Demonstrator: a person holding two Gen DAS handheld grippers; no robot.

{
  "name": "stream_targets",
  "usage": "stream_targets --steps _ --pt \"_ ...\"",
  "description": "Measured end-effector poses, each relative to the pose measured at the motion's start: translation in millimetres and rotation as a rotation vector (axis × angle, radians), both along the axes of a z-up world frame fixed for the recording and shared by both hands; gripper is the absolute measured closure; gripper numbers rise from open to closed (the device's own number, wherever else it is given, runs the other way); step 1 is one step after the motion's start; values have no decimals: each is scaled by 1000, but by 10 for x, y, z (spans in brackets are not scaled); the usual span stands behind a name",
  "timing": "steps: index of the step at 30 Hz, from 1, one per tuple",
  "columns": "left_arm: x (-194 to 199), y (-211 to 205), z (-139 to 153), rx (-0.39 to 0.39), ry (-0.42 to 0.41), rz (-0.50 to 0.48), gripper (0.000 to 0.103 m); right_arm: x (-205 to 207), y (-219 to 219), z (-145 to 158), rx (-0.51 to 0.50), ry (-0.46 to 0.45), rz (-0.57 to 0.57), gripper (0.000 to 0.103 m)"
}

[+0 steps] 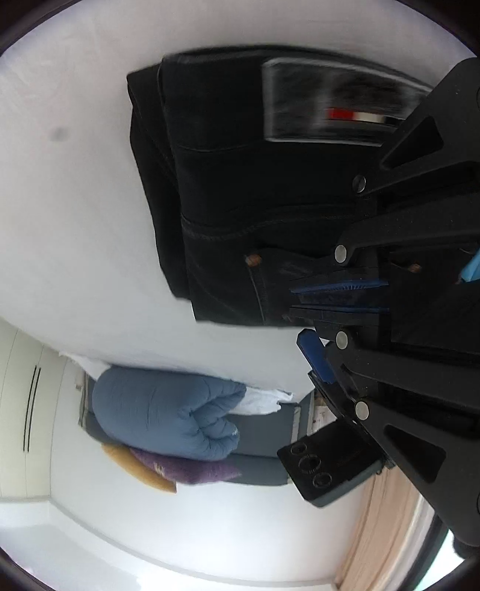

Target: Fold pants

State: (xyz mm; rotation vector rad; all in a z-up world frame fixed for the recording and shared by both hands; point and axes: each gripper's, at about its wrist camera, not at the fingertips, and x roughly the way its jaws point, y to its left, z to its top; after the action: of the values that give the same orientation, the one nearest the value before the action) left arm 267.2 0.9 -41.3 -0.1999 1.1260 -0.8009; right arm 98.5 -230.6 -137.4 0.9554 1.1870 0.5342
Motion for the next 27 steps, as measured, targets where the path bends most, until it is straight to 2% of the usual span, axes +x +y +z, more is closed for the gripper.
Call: stream_targets --steps 1,2,3,4,6,8,11,14,15,17,18,19,20,21,22,23,25,27 --pt "100 -54 -108 22 23 1 69 106 9 -143 -5 38 -1 96" --pt "178 -109 -200 57 34 -3 79 182 -7 -236 -13 57 -6 102" --pt "237 -143 -263 81 37 -10 88 225 -58 -297 -1 71 -14 103" --pt "274 -138 -282 79 33 -10 92 222 -143 -328 20 66 -23 103" --pt "397 -72 -321 39 67 10 99 180 -300 -262 -23 16 -52 103" --pt "477 28 -370 -9 95 28 98 147 -567 -296 8 4 -112 103" --pt "489 91 -370 -20 92 39 98 50 -1032 -341 11 12 -221 103" --pt "404 237 -301 -10 57 76 98 -172 -1308 -241 -67 11 -261 103" --pt "368 330 -275 -20 44 108 98 -273 -1386 -178 -94 3 -275 95" --pt "296 522 -247 -48 45 163 95 -517 -1532 -66 -149 6 -317 94" --pt "247 603 -225 -57 43 188 86 -644 -1590 -21 -133 -5 -332 94" --pt "201 655 -203 -58 34 205 74 -755 -1618 17 -100 -23 -345 87" --pt "140 703 -174 -52 22 223 40 -858 -1619 51 -78 -32 -345 78" --pt "73 746 -147 -44 7 240 17 -939 -1604 94 -63 -40 -335 49" --pt "20 785 -127 -43 -4 256 12 -997 -1567 132 -57 -56 -328 21" --pt "-43 844 -115 -56 -7 274 11 -1046 -1525 174 -58 -72 -328 17" --pt "-113 939 -155 -96 30 294 10 -1089 -1440 202 -50 -87 -300 17" --pt "-137 973 -254 -111 85 291 10 -1061 -1377 132 -57 -49 -282 17"
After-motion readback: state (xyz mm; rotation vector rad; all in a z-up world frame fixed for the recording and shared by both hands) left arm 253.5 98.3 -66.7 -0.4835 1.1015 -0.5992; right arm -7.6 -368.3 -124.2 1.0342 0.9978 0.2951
